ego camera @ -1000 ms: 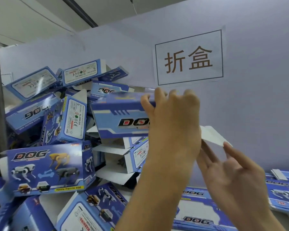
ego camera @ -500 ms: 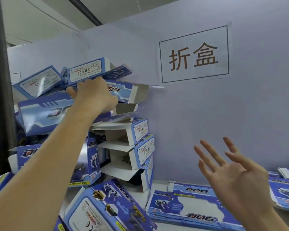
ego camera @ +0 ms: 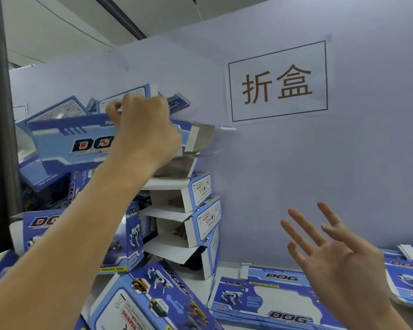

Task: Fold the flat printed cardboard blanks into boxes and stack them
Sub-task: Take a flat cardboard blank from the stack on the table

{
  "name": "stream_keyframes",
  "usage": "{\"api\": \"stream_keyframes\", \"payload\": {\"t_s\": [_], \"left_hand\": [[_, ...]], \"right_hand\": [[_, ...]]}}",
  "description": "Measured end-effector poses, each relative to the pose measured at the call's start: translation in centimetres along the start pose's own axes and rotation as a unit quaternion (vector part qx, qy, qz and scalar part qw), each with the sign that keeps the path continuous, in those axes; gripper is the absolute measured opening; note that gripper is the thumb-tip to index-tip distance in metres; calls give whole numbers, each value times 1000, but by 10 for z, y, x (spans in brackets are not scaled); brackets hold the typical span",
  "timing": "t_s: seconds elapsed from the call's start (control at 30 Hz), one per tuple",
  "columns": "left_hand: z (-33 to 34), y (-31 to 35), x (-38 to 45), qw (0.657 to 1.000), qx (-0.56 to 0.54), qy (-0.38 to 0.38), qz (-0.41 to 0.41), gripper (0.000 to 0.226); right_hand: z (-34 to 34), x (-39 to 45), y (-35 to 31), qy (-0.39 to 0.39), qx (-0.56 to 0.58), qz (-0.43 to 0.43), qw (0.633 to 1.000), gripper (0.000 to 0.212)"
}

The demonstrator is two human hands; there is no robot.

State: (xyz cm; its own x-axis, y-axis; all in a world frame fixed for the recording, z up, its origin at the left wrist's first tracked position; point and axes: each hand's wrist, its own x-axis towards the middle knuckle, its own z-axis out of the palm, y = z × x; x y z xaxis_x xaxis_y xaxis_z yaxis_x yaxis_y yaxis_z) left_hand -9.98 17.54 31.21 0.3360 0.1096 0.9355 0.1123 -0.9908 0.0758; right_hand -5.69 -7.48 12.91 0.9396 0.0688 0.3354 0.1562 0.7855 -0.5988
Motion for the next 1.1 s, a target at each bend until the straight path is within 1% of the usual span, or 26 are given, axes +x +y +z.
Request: {"api": "stream_keyframes", "payload": {"t_s": [0.1, 0.13, 0.2, 0.27, 0.3, 0.33, 0.37, 0.4, 0.43, 0.47, 0.5, 0.53, 0.57, 0.6, 0.63, 0.67, 0.73, 0.77, 0.83, 0.87, 0.9, 0.97, 1.0, 1.03, 1.1], "left_hand": [[-13, 22, 5, 992, -38, 78, 96, 23], [-15, 33, 8, 983, -49, 101, 146, 23], [-15, 57, 12, 952, -60, 146, 262, 22], [-6, 73, 26, 914, -22, 171, 367, 23], [0, 76, 41, 898, 21, 179, 403, 26], [8, 72, 62, 891, 65, 171, 416, 30], [18, 61, 87, 906, 91, 131, 392, 40], [24, 45, 110, 937, 97, 67, 328, 55], [29, 24, 129, 967, 89, -8, 237, 75], [36, 3, 142, 983, 66, -80, 153, 92], [45, -14, 148, 985, 50, -132, 103, 102], [56, -25, 146, 981, 48, -165, 91, 100], [69, -30, 136, 977, 48, -180, 103, 88], [82, -28, 122, 975, 39, -180, 123, 70], [93, -21, 104, 976, 18, -168, 135, 53], [100, -11, 84, 980, -7, -142, 140, 42], [109, 13, 46, 985, -42, -77, 149, 34], [110, 27, 29, 983, -58, -58, 163, 32], [109, 55, 1, 975, -93, -64, 192, 29], [108, 69, -11, 969, -117, -91, 198, 27], [107, 82, -22, 959, -140, -140, 202, 24], [108, 104, -42, 926, -174, -274, 193, 21], [111, 114, -51, 902, -181, -343, 190, 23], [117, 123, -62, 869, -186, -415, 193, 28], [131, 138, -90, 798, -171, -542, 201, 42]], "right_hand": [[0, 1, 1, 9, -8, 9, 1000, 47], [0, 1, 2, 13, -11, 14, 1000, 47], [0, 2, 2, 24, -16, 23, 999, 46], [0, 3, 2, 36, -17, 31, 999, 46], [1, 3, 3, 42, -17, 35, 998, 45], [1, 2, 3, 47, -16, 39, 998, 45], [1, 2, 3, 51, -16, 42, 998, 44], [1, 1, 3, 54, -18, 45, 997, 44], [2, 0, 3, 56, -19, 47, 997, 44], [3, 0, 3, 58, -17, 50, 997, 45], [4, 1, 2, 59, -16, 51, 997, 45], [3, 2, 0, 57, -18, 52, 997, 46], [3, 2, 0, 57, -23, 54, 997, 46], [2, 3, -1, 59, -28, 56, 996, 46], [2, 3, -1, 62, -37, 55, 996, 45], [2, 3, 0, 64, -48, 56, 995, 45], [1, 3, 1, 81, -67, 59, 993, 44], [0, 3, 0, 87, -75, 64, 991, 42], [-1, 5, -2, 83, -96, 81, 989, 38], [-1, 5, -2, 88, -108, 85, 987, 36], [-1, 7, -2, 97, -127, 86, 983, 35], [-7, 10, -1, 113, -194, 86, 971, 32], [-12, 12, 0, 116, -235, 63, 963, 31], [-18, 13, 1, 121, -297, 42, 946, 32], [-36, 14, 11, 139, -419, -20, 897, 33]]}}
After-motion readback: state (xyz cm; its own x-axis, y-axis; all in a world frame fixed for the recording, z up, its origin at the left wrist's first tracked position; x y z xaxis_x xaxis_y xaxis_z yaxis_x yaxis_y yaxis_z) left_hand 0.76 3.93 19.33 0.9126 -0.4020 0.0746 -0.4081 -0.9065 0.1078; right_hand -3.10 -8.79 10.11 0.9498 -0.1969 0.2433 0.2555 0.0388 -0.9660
